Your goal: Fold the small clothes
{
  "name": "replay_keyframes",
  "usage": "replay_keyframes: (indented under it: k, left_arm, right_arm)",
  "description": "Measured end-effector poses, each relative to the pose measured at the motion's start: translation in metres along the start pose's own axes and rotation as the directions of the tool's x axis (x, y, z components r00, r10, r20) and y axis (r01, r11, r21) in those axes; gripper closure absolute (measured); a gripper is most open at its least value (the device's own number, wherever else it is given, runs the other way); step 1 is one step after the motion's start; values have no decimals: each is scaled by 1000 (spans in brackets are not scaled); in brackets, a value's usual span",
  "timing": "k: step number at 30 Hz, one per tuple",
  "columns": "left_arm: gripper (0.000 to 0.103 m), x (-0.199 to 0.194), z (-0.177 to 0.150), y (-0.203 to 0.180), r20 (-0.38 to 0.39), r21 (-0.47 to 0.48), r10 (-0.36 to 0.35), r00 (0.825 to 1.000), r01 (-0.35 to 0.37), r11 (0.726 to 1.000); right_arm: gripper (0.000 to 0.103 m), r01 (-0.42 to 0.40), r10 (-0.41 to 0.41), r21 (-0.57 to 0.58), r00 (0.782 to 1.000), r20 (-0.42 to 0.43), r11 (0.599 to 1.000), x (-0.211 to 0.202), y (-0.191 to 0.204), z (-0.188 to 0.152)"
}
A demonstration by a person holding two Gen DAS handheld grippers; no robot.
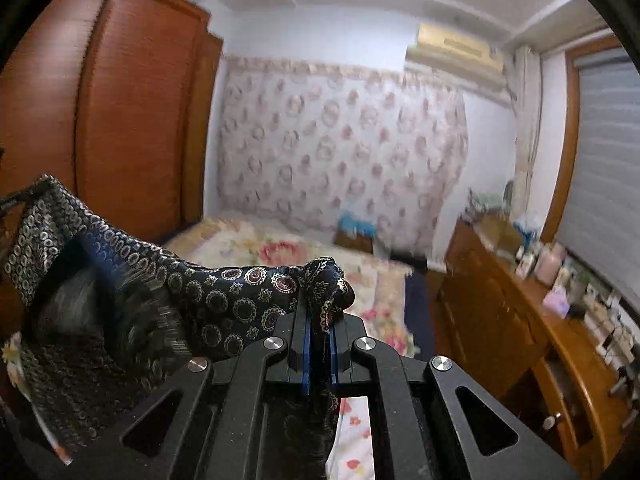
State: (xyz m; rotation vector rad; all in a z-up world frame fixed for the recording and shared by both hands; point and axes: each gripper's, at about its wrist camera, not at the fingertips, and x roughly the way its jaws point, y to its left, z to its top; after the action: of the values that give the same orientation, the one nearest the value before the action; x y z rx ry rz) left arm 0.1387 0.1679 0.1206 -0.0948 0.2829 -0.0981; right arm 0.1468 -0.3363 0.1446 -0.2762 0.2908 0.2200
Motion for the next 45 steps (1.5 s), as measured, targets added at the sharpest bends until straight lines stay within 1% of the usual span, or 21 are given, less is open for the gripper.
replay_keyframes:
  k: [3,5,8,10,11,12,13,14,15,16,17,18,19,20,24,27,31,36,41,44,45]
  left_arm:
    - [99,50,-27,7,-97,4,24,995,-24,1000]
    - [99,73,-43,8,-150,12,45,988,-44,999]
    - [99,113,-71,14,-242,31,79,967,-74,997]
    - [96,135,-84,16,-293,43,107,950,-99,994]
    - [93,142,-90,17,-317,44,112,942,-103,994]
    - [90,147,-97,18,-348,35,94,933,-87,996]
    - [81,145,-101,18,-358,29,80,930,-75,997]
    - [67,143,-104,18,-363,25,71,929,-66,997]
    - [59,140,-107,18,-362,22,71,930,-67,997]
    - [52,135,-109,17,-361,16,62,930,-60,998]
    - [46,131,-113,16,-370,13,46,928,-44,999]
    - [43,128,-116,14,-384,20,39,923,-34,999]
    - [42,122,-120,11,-394,37,40,918,-27,999]
    - [42,114,-125,7,-393,63,50,918,-27,998]
    - [42,86,-139,4,-399,78,38,916,-8,997]
    - [42,68,-150,2,-404,78,41,914,-10,997]
    - [42,51,-164,-3,-416,81,29,909,5,997]
    - [42,38,-185,-12,-435,87,15,900,26,996]
    - [41,39,-200,-20,-465,69,-19,885,57,996]
    - [41,43,-208,-22,-485,67,-17,874,57,996]
    - [41,45,-210,-23,-495,64,-17,869,55,996]
  right_arm:
    - [97,-10,12,23,996,-83,1000,51,9,-15]
    - [97,-19,25,43,991,-131,999,83,15,-26]
    - [96,-23,33,56,983,-180,998,125,25,-42]
    - [94,-1,12,53,978,-209,999,145,35,-51]
    - [87,8,5,56,974,-228,998,156,39,-54]
    - [83,17,-1,58,966,-259,998,166,42,-57]
    - [74,23,-4,63,959,-284,998,175,46,-55]
    - [68,24,0,75,954,-301,997,180,48,-55]
    - [68,21,7,88,951,-310,996,181,50,-57]
    - [68,23,7,92,952,-305,996,179,54,-58]
    - [65,23,6,96,956,-293,995,173,58,-60]
    - [62,17,13,102,958,-287,995,172,51,-53]
    - [56,9,23,110,959,-284,994,165,52,-55]
    - [54,-1,36,122,959,-281,993,156,47,-59]
    - [53,-8,54,151,952,-302,988,129,26,-98]
    - [53,15,50,187,940,-337,982,111,6,-132]
    - [53,29,50,213,934,-355,977,89,1,-151]
    - [53,-12,102,258,935,-341,966,34,-1,-170]
    - [53,-37,125,234,918,-377,972,14,6,-185]
    - [65,-59,145,217,902,-406,974,17,16,-194]
    - [68,-47,121,189,907,-403,981,12,19,-194]
